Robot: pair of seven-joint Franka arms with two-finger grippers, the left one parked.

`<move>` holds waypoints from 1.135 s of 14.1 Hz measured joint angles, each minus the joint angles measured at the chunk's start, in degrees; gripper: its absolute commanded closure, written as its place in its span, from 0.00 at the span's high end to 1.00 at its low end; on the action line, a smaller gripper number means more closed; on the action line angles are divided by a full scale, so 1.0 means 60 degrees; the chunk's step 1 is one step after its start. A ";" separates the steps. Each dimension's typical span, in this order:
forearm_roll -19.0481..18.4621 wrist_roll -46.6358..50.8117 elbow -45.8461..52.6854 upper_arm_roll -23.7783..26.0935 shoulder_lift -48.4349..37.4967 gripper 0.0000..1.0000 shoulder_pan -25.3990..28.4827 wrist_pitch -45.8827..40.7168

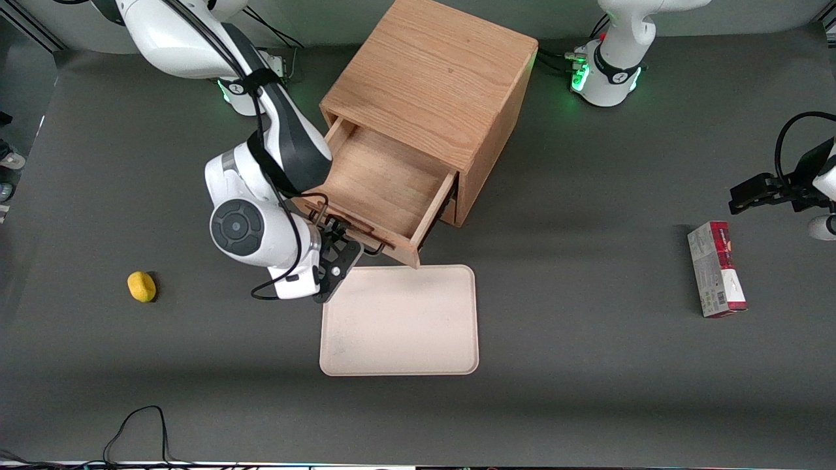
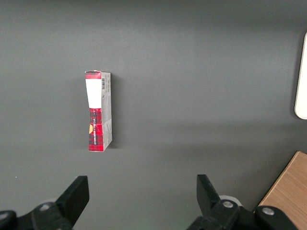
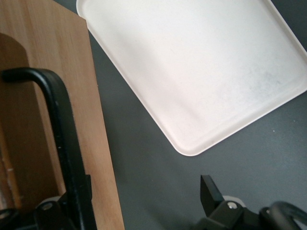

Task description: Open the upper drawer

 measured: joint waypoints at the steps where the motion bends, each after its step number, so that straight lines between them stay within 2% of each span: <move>1: 0.0000 0.0000 0.0130 0.0000 0.0091 1.00 -0.0043 -0.0032; 16: -0.0001 -0.0171 0.1314 -0.0002 0.0749 1.00 -0.0706 -0.0541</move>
